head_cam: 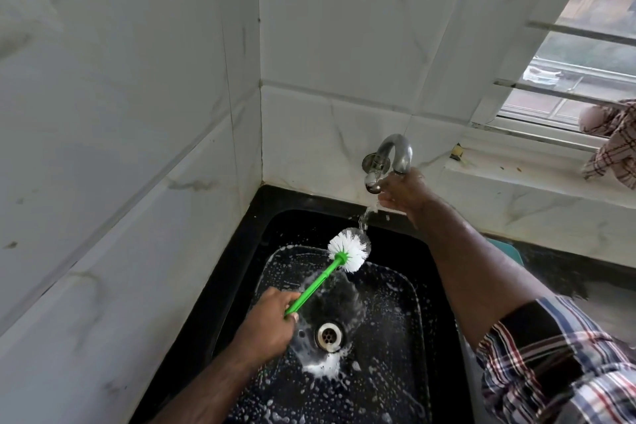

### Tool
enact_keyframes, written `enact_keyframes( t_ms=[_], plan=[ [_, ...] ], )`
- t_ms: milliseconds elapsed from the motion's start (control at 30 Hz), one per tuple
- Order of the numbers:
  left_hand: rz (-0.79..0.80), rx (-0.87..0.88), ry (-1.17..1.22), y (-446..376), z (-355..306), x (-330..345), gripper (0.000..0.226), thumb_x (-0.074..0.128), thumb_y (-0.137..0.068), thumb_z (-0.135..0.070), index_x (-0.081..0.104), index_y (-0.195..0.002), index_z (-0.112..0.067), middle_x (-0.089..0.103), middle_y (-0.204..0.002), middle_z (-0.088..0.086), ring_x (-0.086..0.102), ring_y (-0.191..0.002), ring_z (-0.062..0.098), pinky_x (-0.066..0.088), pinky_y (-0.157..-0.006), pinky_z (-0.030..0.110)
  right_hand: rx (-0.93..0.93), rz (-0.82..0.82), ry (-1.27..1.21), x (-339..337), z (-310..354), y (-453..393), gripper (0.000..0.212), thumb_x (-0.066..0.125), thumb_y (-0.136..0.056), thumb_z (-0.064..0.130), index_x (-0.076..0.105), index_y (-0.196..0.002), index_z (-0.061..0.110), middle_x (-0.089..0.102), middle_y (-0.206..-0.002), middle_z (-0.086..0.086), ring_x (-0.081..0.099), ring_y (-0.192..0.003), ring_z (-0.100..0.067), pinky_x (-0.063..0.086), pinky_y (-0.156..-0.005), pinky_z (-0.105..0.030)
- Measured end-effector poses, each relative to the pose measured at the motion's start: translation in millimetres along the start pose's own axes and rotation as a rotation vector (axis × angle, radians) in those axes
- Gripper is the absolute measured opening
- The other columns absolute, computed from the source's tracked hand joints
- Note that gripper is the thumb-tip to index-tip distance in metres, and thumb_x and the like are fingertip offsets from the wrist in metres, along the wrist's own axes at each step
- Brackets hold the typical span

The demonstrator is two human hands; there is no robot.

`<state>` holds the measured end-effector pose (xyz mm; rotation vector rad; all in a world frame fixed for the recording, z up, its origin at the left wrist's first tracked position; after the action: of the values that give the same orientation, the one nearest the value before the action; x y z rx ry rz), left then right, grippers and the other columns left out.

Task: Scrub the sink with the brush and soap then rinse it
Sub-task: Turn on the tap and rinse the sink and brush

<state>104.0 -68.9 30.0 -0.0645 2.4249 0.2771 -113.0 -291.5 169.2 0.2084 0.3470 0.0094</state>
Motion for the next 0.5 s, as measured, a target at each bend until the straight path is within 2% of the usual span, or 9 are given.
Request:
enact_keyframes(
  t_ms=[33,133,167,233,300,367,433,500],
  plan=[
    [0.005,0.006,-0.002,-0.3,0.0,1.2,0.042,0.058,-0.095,-0.021,0.054,-0.135,-0.030,0.047,-0.111,-0.015,0.055,-0.090,-0.002,0.041,-0.069,0.007,-0.012,-0.030,0.014,-1.3,0.0,-5.7,0.007,0.062,-0.080,0.013,0.058,-0.085,0.011,0.058,-0.076,-0.010,0.054,-0.051,-0.015,0.051,-0.055,-0.032],
    [0.013,0.016,-0.001,-1.3,0.2,5.5,0.043,0.059,-0.094,-0.021,0.054,-0.135,-0.030,0.046,-0.109,-0.017,0.056,-0.089,-0.002,0.046,-0.073,0.011,0.039,-0.054,-0.024,3.1,-4.7,-23.6,0.021,0.071,-0.075,0.029,0.058,-0.086,0.018,0.057,-0.072,-0.004,0.053,-0.046,-0.013,0.046,-0.047,-0.025],
    [0.016,0.016,-0.003,-1.6,0.3,7.1,0.043,0.059,-0.094,-0.021,0.054,-0.135,-0.031,0.046,-0.108,-0.019,0.056,-0.089,-0.002,0.047,-0.075,0.012,0.052,-0.072,-0.025,3.4,-7.8,-32.9,0.026,0.072,-0.072,0.035,0.060,-0.089,0.019,0.060,-0.074,-0.003,0.056,-0.049,-0.015,0.049,-0.048,-0.026],
    [0.021,0.020,-0.005,-1.3,0.1,9.3,0.041,0.059,-0.094,-0.023,0.054,-0.133,-0.032,0.046,-0.108,-0.019,0.056,-0.090,-0.002,0.051,-0.080,0.017,0.046,-0.112,0.014,1.3,-19.3,-64.4,0.042,0.069,-0.064,0.046,0.064,-0.098,0.021,0.071,-0.088,-0.004,0.067,-0.067,-0.021,0.061,-0.062,-0.036],
    [0.023,0.027,-0.008,-0.4,-0.3,11.7,0.041,0.059,-0.094,-0.023,0.054,-0.134,-0.031,0.046,-0.111,-0.018,0.056,-0.093,-0.002,0.051,-0.085,0.020,0.066,-0.130,-0.021,1.8,-28.1,-84.3,0.046,0.069,-0.064,0.043,0.063,-0.105,0.022,0.072,-0.100,-0.004,0.072,-0.078,-0.025,0.062,-0.067,-0.042],
    [0.021,0.030,-0.008,1.0,-0.1,13.9,0.042,0.059,-0.094,-0.023,0.054,-0.136,-0.030,0.046,-0.112,-0.017,0.055,-0.095,-0.002,0.050,-0.087,0.020,0.111,-0.116,-0.017,11.0,-19.3,-64.4,0.033,0.066,-0.073,0.036,0.060,-0.103,0.022,0.070,-0.101,-0.001,0.069,-0.074,-0.021,0.061,-0.060,-0.035],
    [0.018,0.034,-0.006,3.1,-0.5,15.0,0.043,0.059,-0.095,-0.023,0.053,-0.136,-0.031,0.046,-0.111,-0.017,0.055,-0.093,-0.003,0.047,-0.083,0.015,0.149,-0.127,0.023,18.0,-13.3,-45.3,0.018,0.061,-0.085,0.032,0.058,-0.100,0.023,0.065,-0.094,-0.001,0.065,-0.070,-0.017,0.052,-0.044,-0.022],
    [0.016,0.045,-0.005,4.5,-1.2,14.7,0.043,0.059,-0.095,-0.022,0.053,-0.137,-0.030,0.046,-0.113,-0.017,0.054,-0.093,-0.004,0.046,-0.083,0.013,0.121,-0.150,0.077,22.6,-15.8,-47.2,0.027,0.062,-0.089,0.027,0.058,-0.113,0.015,0.061,-0.091,-0.002,0.064,-0.069,-0.018,0.047,-0.035,-0.018]
  ],
)
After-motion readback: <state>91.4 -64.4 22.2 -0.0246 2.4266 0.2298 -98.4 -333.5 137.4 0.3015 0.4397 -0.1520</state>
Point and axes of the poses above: each hand's wrist, its own y-axis away from the middle knuckle, its own x-axis out of the palm, z = x × y, the point moved 6 cm from there along -y, towards the middle knuckle
